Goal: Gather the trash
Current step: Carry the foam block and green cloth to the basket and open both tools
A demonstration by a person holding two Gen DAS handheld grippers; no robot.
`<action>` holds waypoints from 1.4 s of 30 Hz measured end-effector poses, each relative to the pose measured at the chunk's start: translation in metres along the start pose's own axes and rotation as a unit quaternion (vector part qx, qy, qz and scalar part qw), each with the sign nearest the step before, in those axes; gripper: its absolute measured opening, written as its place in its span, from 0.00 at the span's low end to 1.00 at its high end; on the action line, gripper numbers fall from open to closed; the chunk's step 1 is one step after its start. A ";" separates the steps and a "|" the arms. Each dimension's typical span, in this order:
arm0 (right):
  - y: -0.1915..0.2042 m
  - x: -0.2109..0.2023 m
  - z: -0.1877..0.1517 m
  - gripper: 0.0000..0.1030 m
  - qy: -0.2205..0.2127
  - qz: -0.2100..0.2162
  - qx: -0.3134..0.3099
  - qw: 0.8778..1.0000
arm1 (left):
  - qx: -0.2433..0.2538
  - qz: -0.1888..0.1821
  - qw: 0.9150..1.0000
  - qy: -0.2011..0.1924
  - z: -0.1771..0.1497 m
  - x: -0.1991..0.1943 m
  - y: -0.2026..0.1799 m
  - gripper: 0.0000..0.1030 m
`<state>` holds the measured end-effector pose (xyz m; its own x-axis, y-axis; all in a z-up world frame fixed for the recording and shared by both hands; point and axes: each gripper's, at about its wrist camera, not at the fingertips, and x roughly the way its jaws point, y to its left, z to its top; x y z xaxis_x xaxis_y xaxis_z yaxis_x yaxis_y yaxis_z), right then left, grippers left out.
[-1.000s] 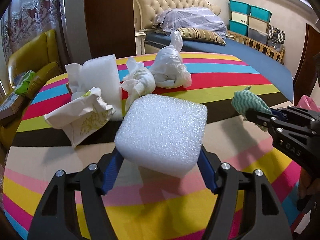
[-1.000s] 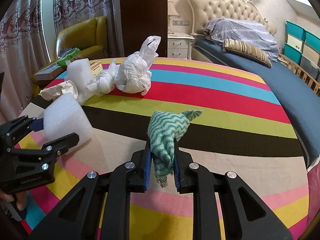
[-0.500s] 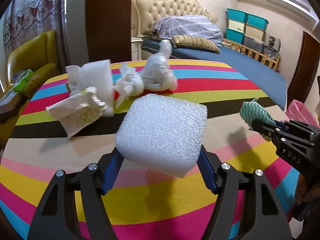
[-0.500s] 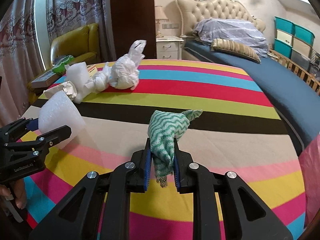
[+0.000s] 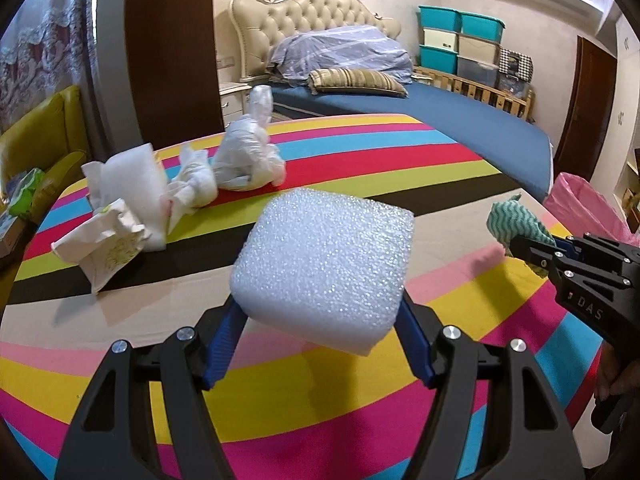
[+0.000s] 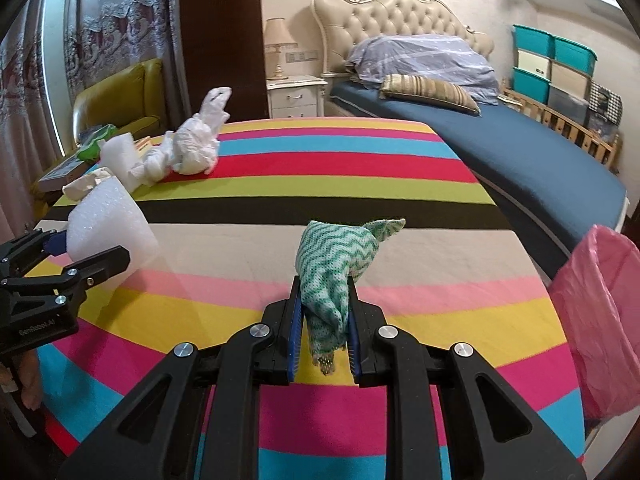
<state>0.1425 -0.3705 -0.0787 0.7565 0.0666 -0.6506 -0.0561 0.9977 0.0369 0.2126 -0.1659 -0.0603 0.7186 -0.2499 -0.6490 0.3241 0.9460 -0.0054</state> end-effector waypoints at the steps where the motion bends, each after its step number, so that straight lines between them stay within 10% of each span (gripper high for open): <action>1: -0.003 0.000 -0.001 0.19 0.000 -0.002 0.002 1.000 | 0.004 -0.002 1.000 0.001 0.001 0.000 -0.003 0.65; 26: -0.113 -0.055 -0.030 0.19 -0.040 -0.085 0.081 0.992 | 0.128 -0.106 0.986 0.008 0.031 0.026 -0.135 0.65; 42: -0.251 -0.103 -0.057 0.19 -0.047 -0.193 0.152 0.968 | 0.192 -0.233 0.953 0.019 0.088 0.051 -0.296 0.65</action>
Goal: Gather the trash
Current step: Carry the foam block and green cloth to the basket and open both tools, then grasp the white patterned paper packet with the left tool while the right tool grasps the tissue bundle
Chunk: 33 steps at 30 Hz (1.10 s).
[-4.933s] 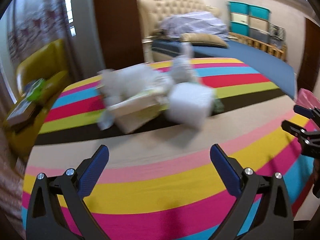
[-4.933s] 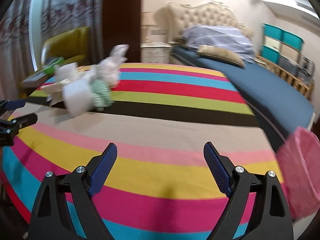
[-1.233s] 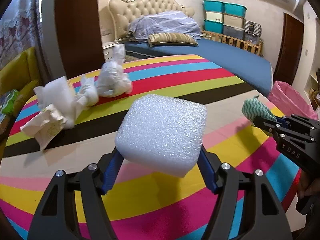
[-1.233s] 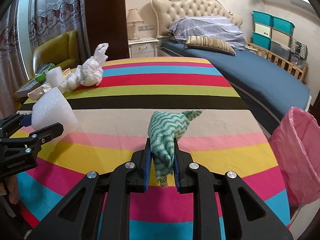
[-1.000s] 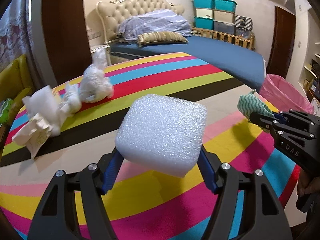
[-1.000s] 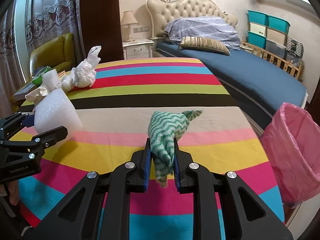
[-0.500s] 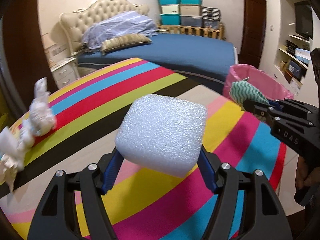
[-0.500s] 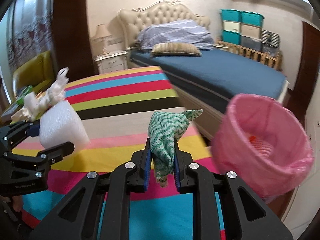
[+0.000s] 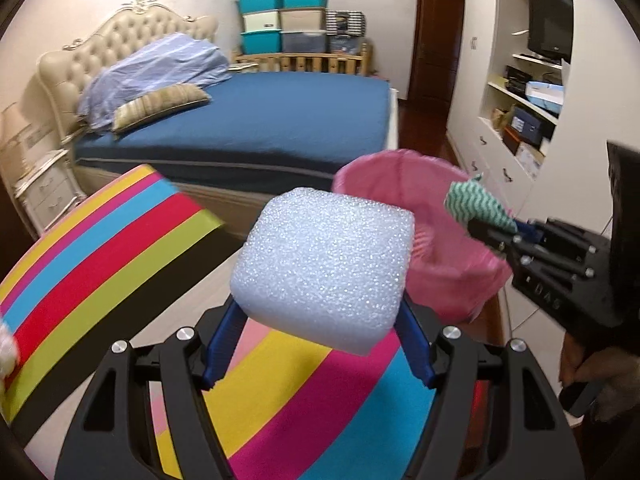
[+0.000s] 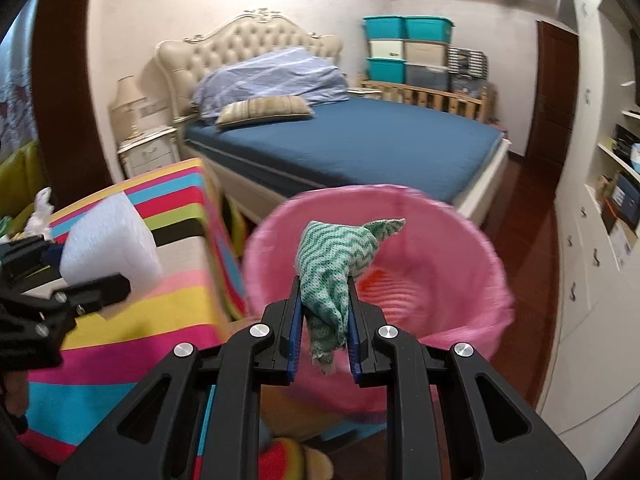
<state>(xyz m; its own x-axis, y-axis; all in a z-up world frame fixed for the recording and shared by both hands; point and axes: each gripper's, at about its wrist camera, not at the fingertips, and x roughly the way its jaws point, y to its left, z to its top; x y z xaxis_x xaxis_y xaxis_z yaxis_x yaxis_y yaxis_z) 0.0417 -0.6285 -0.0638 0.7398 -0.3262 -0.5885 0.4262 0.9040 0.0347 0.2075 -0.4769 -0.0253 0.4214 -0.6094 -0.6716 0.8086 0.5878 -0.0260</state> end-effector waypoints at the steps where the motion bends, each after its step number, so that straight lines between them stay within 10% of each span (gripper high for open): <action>1: -0.006 0.002 0.001 0.19 -0.001 -0.002 0.002 1.000 | 0.005 -0.003 1.000 0.000 0.009 0.007 -0.007 0.65; 14: -0.059 0.037 -0.005 0.27 0.009 -0.014 0.025 1.000 | 0.018 -0.067 0.997 0.024 0.077 0.098 -0.069 0.70; 18: -0.063 0.032 -0.007 0.66 -0.002 -0.017 0.030 0.999 | 0.015 -0.030 0.999 0.006 0.075 0.098 -0.064 0.88; 33: 0.009 -0.005 -0.016 0.68 -0.021 0.029 -0.016 0.999 | 0.007 0.118 0.993 -0.025 -0.020 -0.014 0.033 0.95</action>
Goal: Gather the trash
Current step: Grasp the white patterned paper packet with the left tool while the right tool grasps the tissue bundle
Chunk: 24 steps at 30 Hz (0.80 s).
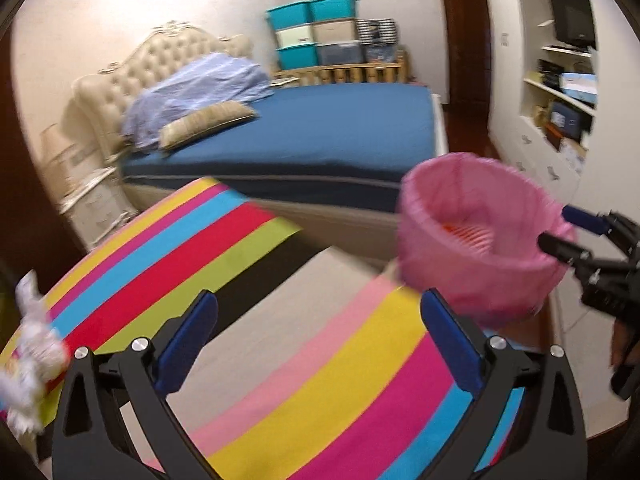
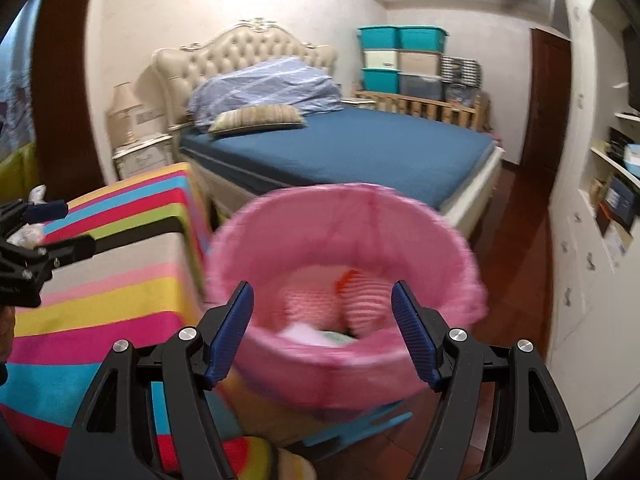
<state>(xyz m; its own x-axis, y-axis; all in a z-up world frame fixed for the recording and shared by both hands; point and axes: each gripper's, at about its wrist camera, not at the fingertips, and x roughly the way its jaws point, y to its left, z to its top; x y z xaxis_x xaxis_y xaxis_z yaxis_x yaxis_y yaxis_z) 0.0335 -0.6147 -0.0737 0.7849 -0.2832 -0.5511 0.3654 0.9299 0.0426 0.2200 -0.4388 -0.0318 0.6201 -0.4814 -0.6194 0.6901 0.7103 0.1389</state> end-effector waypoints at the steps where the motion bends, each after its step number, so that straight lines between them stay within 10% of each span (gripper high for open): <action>1: 0.014 0.002 0.001 0.68 0.003 0.013 -0.008 1.000 | -0.007 0.011 1.000 0.004 -0.011 -0.007 0.014 0.95; 24: 0.349 0.013 0.002 0.73 0.062 0.218 -0.181 0.957 | -0.157 0.234 0.956 0.080 -0.222 -0.171 0.281 0.95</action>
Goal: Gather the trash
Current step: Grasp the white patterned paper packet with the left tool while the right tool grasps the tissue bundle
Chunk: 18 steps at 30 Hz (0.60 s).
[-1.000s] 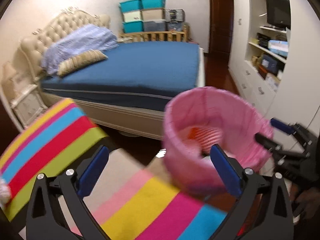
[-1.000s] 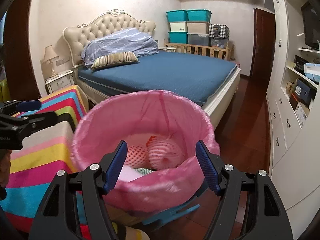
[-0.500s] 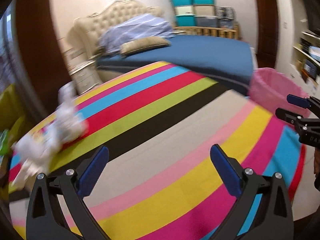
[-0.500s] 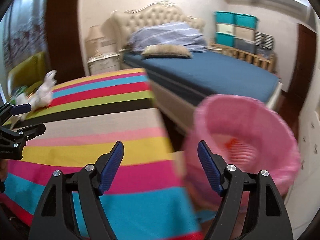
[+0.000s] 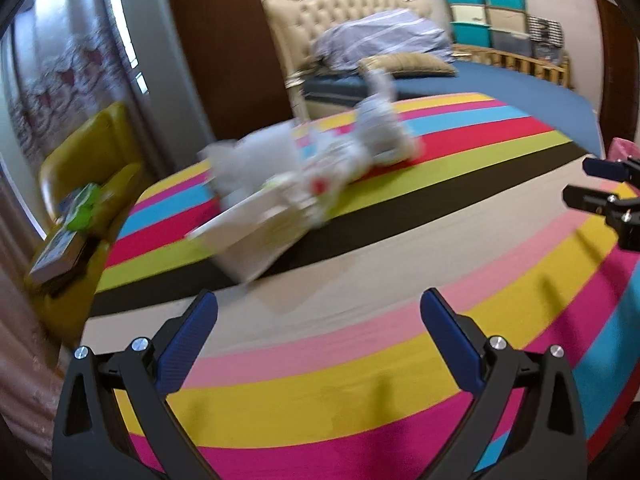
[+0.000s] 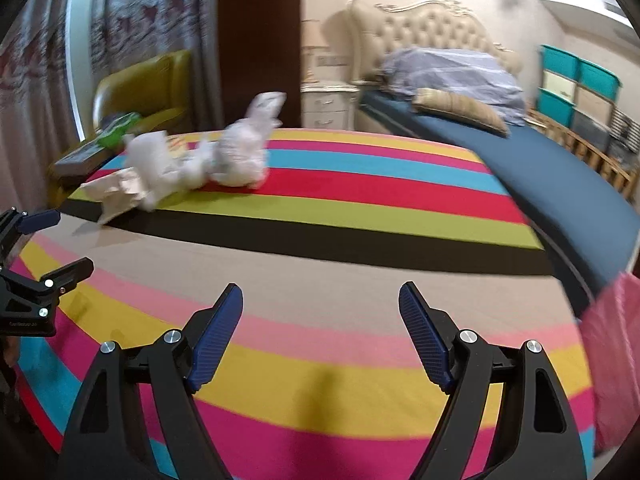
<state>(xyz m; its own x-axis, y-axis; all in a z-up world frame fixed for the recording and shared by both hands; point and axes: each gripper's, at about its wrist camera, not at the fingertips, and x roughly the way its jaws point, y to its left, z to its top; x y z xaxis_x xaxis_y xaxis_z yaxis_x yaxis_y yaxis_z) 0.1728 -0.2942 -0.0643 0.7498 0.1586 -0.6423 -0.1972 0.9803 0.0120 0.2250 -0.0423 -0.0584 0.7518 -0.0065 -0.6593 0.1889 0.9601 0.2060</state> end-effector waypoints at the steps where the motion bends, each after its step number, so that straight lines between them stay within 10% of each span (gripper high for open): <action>1: 0.009 0.007 0.006 0.73 0.004 0.004 -0.004 1.000 | -0.009 0.008 1.000 0.008 -0.003 0.003 0.014 0.95; 15: 0.076 0.078 0.051 0.73 0.036 0.039 -0.034 0.998 | -0.006 -0.046 0.999 0.015 0.038 0.071 0.068 0.95; 18: 0.081 0.084 0.052 0.73 0.041 0.039 -0.037 0.998 | 0.009 -0.055 0.998 0.029 0.043 0.083 0.057 0.55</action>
<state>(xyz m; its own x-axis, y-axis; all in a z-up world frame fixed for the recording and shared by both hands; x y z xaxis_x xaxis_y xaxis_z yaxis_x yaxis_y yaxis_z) 0.2526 -0.1953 -0.0769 0.6771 0.2204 -0.7021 -0.3014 0.9534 0.0086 0.3253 -0.0001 -0.0705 0.6886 -0.0945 -0.7190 0.2799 0.9493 0.1434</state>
